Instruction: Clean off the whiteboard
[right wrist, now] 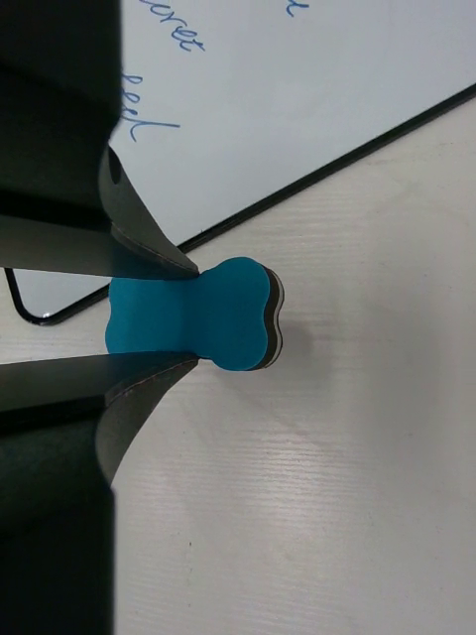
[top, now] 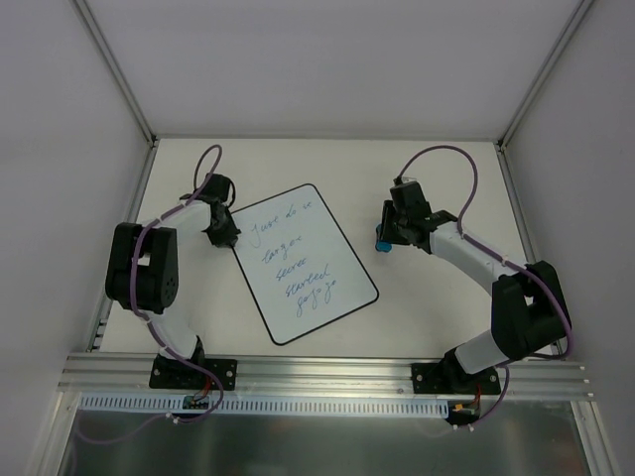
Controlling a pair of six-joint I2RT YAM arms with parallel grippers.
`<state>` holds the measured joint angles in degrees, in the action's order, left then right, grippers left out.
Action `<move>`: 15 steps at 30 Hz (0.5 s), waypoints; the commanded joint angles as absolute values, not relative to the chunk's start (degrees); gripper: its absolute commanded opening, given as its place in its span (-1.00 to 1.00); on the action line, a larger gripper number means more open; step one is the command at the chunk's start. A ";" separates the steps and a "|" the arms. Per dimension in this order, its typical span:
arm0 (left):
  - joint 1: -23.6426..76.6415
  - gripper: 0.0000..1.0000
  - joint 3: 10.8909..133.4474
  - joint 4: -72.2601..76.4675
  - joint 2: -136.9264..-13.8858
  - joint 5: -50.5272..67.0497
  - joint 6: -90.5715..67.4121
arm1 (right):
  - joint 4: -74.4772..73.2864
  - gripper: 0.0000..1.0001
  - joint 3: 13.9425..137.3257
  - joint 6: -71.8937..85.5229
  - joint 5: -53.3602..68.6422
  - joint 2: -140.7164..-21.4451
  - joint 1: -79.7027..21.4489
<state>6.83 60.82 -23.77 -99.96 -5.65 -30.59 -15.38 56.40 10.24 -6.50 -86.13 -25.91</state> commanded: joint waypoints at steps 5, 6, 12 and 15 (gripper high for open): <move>17.04 -0.87 58.62 -24.26 -102.04 -2.11 -30.32 | -13.27 -0.94 56.25 8.26 -4.84 -84.55 -25.93; 17.83 -0.87 58.71 -24.26 -102.39 -1.67 -30.06 | -13.27 -0.94 56.25 7.91 -4.92 -84.55 -26.01; 22.41 -0.87 58.80 -23.82 -104.06 -0.18 -30.59 | -13.36 -0.94 57.83 3.62 -5.01 -85.34 -26.28; 22.94 -0.87 58.89 -23.73 -104.68 -0.18 -31.20 | -13.45 -0.94 60.63 1.15 -5.10 -86.74 -27.07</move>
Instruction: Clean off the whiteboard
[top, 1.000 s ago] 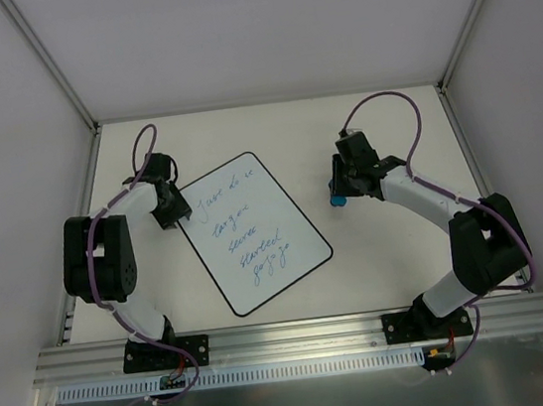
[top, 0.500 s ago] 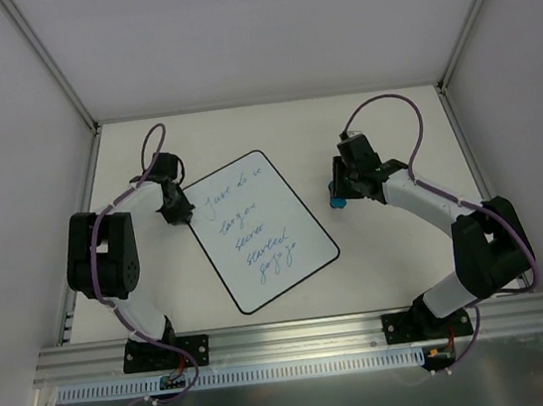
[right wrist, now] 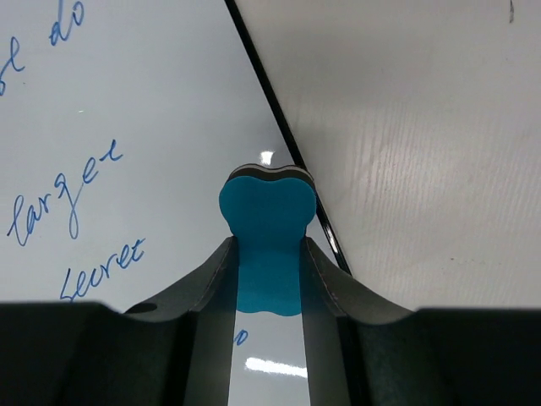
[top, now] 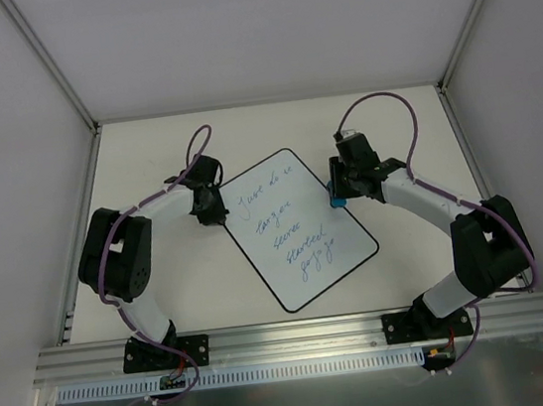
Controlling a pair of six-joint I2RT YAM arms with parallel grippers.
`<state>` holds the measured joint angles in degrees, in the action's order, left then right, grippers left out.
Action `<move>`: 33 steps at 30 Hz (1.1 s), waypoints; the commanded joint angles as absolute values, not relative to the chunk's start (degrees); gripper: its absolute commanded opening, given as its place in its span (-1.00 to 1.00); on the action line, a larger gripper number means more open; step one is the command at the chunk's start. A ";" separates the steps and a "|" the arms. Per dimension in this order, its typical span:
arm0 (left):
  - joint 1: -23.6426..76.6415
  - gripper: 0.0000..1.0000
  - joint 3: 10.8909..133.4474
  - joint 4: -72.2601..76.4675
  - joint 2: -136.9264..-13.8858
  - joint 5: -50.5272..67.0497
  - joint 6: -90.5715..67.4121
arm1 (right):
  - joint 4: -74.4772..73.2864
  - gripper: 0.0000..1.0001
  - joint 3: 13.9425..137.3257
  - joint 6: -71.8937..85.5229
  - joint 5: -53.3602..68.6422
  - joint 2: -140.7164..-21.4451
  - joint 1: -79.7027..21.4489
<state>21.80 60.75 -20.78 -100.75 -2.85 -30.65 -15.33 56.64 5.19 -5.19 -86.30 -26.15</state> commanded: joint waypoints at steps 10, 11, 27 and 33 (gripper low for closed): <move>21.45 -0.31 64.67 -23.73 -100.20 -1.76 -31.47 | -13.62 -0.99 73.11 -7.73 -2.99 -98.17 -29.44; 20.75 -0.28 65.47 -23.73 -100.20 -1.93 -31.03 | -13.54 -0.99 73.73 -8.00 -2.73 -99.30 -29.44; 13.09 -0.22 79.45 -23.73 -112.67 -0.36 -21.10 | -13.54 -0.99 80.42 -13.27 -1.14 -107.22 -31.29; 13.09 -0.24 80.86 -23.73 -114.52 2.99 -18.20 | -13.54 -0.99 80.77 -13.54 -0.88 -108.19 -31.38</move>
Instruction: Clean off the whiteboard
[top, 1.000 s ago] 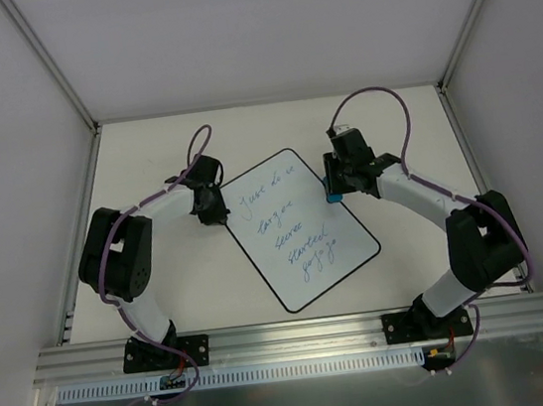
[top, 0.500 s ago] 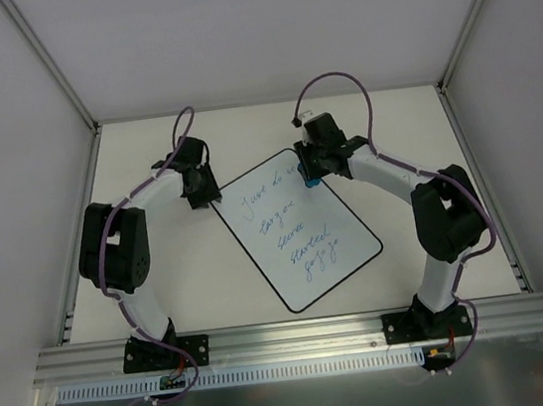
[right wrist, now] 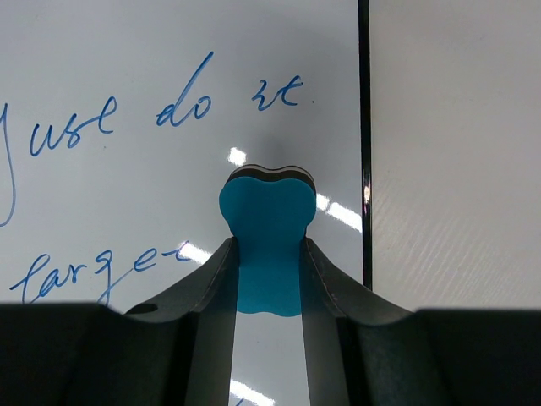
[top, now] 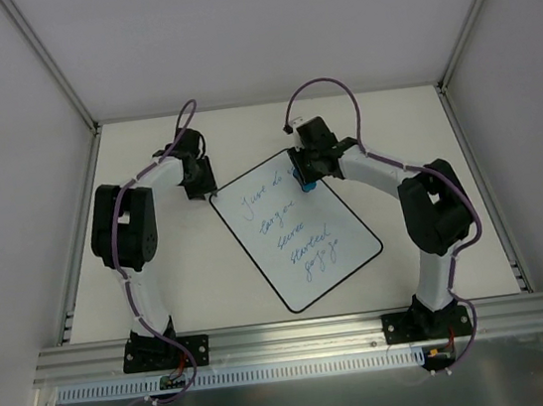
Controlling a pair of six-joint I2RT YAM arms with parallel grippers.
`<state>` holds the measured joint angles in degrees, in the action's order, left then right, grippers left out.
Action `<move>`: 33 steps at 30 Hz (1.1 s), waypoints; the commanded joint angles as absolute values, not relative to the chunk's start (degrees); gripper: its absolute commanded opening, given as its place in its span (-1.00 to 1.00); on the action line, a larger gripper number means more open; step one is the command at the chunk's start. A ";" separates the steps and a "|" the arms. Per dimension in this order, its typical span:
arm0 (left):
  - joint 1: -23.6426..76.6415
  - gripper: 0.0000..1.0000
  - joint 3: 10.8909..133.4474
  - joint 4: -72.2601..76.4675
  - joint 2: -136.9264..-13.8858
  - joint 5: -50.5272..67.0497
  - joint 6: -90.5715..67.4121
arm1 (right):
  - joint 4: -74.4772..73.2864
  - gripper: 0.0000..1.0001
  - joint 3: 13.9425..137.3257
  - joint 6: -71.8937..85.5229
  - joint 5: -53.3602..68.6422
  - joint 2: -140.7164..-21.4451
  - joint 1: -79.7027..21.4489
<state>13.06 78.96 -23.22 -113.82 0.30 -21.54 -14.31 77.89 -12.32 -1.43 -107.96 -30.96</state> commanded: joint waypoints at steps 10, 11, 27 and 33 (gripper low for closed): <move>13.71 -0.77 74.54 -23.82 -113.12 4.22 -19.60 | -16.51 -0.99 83.75 -11.52 -7.11 -111.26 -31.38; 13.80 -0.82 74.10 -23.82 -112.77 4.39 -19.77 | -17.31 -0.99 84.63 -11.17 -7.55 -111.88 -31.38; 16.17 -1.00 68.64 -23.91 -109.86 5.71 -23.03 | -29.00 -0.99 102.12 -7.47 -10.28 -124.80 -31.73; 16.17 -1.00 69.17 -23.82 -110.30 6.15 -23.47 | -32.34 -0.99 104.41 -7.91 -8.35 -128.23 -32.87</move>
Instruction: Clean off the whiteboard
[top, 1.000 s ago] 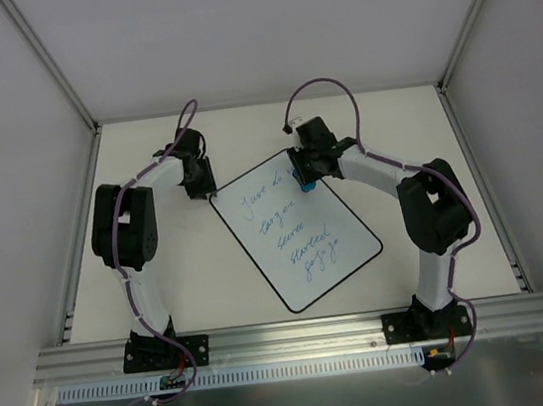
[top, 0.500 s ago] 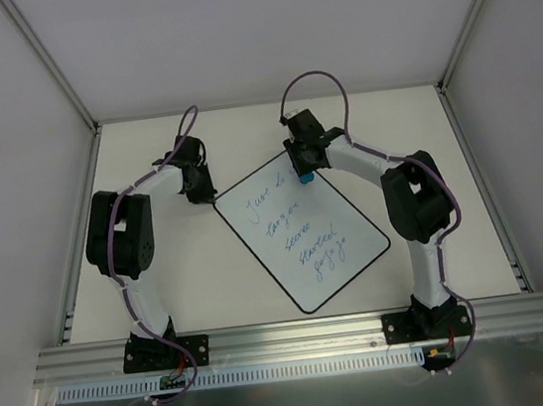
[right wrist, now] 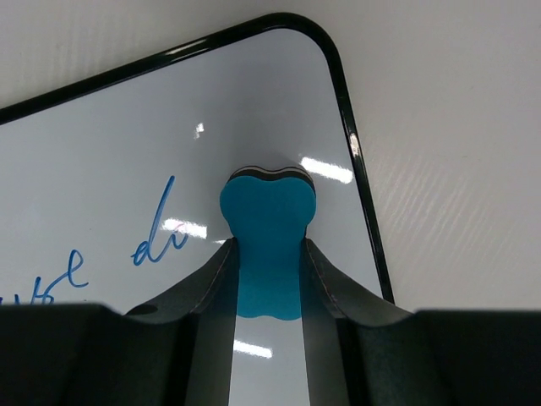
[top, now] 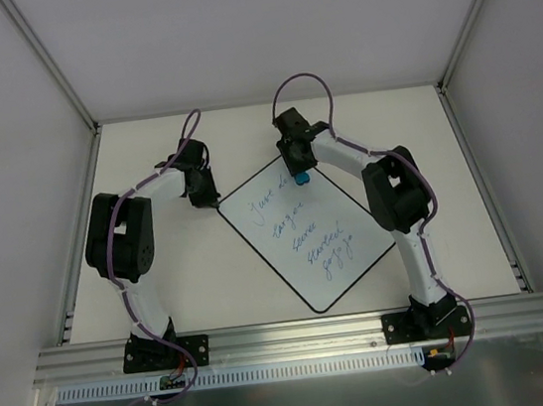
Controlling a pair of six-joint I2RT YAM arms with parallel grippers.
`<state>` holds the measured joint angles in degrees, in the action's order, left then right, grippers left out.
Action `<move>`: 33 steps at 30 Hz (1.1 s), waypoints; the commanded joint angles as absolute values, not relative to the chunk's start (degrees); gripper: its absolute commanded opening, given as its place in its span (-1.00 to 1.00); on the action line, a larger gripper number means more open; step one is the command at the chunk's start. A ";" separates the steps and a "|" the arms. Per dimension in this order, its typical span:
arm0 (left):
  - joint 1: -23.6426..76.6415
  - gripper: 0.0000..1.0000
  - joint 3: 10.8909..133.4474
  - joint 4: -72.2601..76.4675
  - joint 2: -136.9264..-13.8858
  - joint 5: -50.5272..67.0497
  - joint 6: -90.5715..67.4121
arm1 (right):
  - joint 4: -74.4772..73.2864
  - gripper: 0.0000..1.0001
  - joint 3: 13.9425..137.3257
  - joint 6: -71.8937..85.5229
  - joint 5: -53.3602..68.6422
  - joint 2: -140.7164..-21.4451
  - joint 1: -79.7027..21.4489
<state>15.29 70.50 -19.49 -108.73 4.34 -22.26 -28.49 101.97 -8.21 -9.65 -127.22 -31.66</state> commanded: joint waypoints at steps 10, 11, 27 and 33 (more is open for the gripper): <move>16.26 -1.00 69.43 -23.82 -110.74 6.68 -24.17 | -37.61 -0.99 109.15 -8.35 -3.08 -132.71 -40.68; 16.26 -1.00 69.35 -23.82 -110.74 6.68 -24.17 | -38.23 -0.99 110.73 -8.44 -2.47 -133.24 -41.48; 16.35 -1.00 68.29 -23.82 -110.13 5.19 -24.70 | -43.85 -0.99 113.20 1.91 -12.04 -133.85 -32.27; 16.26 -1.00 68.29 -23.82 -110.74 5.36 -24.87 | -47.46 -0.99 115.22 5.27 -14.24 -135.09 -28.04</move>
